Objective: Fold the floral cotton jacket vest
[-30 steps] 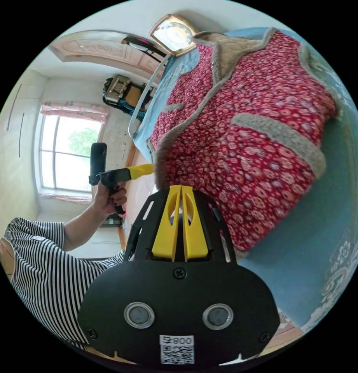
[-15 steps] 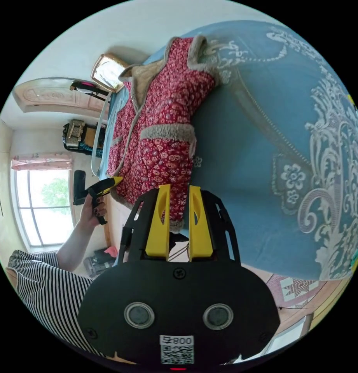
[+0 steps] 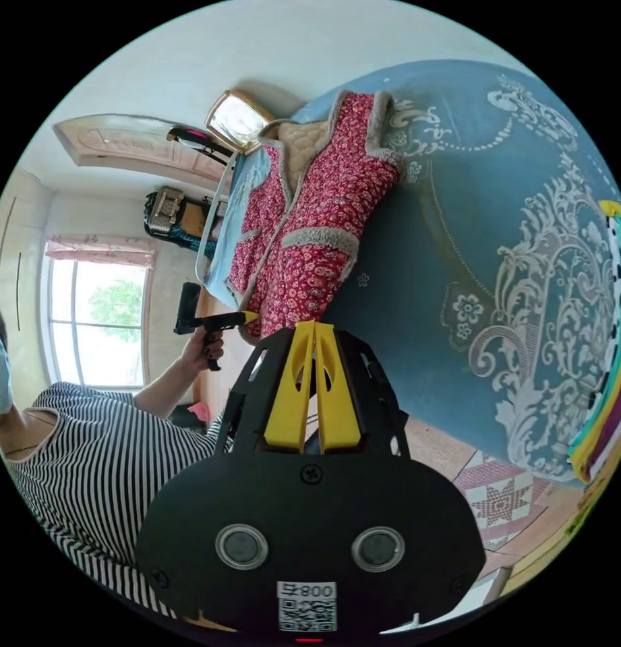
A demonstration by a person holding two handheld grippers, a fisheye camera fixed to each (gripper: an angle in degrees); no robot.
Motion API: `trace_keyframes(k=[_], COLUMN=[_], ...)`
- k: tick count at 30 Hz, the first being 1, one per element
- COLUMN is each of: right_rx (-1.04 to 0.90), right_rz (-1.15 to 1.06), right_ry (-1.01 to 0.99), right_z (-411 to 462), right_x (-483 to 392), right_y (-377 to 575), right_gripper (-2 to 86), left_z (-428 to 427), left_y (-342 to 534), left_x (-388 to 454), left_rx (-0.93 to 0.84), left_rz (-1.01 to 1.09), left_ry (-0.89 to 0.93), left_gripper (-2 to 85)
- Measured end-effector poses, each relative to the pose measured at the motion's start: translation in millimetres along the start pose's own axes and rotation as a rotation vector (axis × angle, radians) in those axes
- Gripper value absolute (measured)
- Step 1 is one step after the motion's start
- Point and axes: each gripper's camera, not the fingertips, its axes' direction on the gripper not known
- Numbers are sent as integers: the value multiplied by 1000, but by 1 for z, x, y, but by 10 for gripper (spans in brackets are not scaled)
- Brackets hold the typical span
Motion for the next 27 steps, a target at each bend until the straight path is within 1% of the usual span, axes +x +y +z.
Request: trace_keyframes(k=[2, 3, 4, 5, 6, 8, 11, 12, 15, 17, 19, 20, 22, 24, 26, 27], right_rx=[-39, -67, -79, -81, -64, -2, 37, 50, 72, 65, 35, 24, -4, -7, -42, -61], right_rz=[4, 18, 48, 67, 112, 138, 155, 145, 104, 68, 6, -11, -56, -87, -89, -84], right_ry=[60, 123, 117, 78, -3, -54, -32, -44, -32, -20, -9, 1, 56, 81, 92, 78], right_z=[1, 7, 15, 18, 22, 21, 18, 16, 13, 16, 28, 32, 46, 55, 67, 74], right_x=[1, 7, 17, 23, 34, 39, 35, 32, 17, 4, -17, -22, -42, -52, -54, -53], right_y=[-7, -13, -17, -19, -21, -20, -26, -30, -46, -59, -81, -87, -107, -121, -135, -143], right_gripper=[0, -1, -1, -1, -1, -1, -1, 0, 0, 1, 2, 2, 4, 6, 10, 13], left_z=[7, 8, 9, 10, 10, 5, -9, -17, -32, -30, -13, -7, 16, 27, 25, 16], left_y=[0, 1, 2, 2, 4, 9, 22, 27, 33, 30, 25, 25, 27, 30, 32, 35], left_x=[-4, -6, -8, -9, -11, -5, 8, 13, 33, 46, 65, 70, 84, 89, 92, 93], left_rx=[-5, 4, 4, 4, 4, 10, 46, 89, 155, 125, 22, -5, -105, -132, -128, -97], left_rz=[-22, -47, -37, -41, -51, -29, -8, 5, 58, 126, 237, 267, 374, 411, 404, 373], left_ry=[9, -65, -74, -48, -18, -40, -133, -175, -356, -444, -587, -617, -742, -843, -835, -818], left_gripper=[41, 42, 43, 44, 46, 53, 65, 69, 79, 88, 101, 103, 107, 97, 81, 66])
